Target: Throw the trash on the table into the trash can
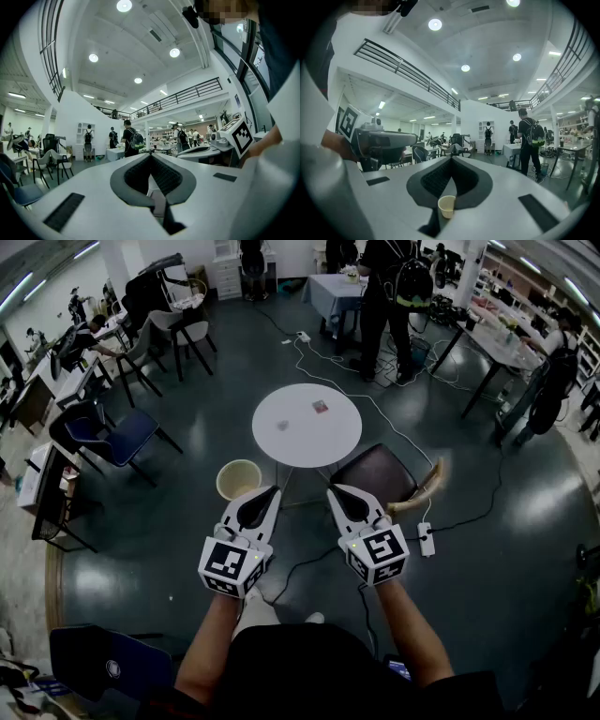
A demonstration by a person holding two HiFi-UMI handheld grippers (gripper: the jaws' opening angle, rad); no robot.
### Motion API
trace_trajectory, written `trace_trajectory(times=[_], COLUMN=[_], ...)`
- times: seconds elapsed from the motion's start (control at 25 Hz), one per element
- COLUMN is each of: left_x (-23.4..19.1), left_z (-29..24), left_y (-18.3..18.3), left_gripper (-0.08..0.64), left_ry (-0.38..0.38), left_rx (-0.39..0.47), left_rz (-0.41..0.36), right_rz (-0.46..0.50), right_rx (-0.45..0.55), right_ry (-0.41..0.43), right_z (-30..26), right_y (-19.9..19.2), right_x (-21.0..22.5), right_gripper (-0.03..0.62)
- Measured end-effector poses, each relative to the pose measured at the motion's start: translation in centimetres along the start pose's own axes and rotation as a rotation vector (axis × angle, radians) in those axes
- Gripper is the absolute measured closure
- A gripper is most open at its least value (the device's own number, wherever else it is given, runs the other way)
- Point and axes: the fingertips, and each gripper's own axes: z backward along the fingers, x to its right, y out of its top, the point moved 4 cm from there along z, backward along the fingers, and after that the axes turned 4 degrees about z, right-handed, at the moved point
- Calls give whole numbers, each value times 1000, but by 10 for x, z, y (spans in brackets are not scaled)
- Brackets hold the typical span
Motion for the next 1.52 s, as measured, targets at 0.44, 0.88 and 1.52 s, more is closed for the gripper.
trace_trajectory(times=[0.44,0.88,1.52], left_x=[-6,-55,-189], left_z=[4,-12,-65], left_y=[-3,-15,-8], left_gripper=[554,554,554], left_ry=[29,31,-19], left_rx=[-21,-28,-27], left_rz=[11,34,62], right_rz=[-24,-11,0], right_rx=[10,-10,-34], right_ry=[3,7,-40], right_z=[-8,-61,-195], right_y=[-2,-6,14], right_x=[-3,-2,16], right_gripper=[575,575,575])
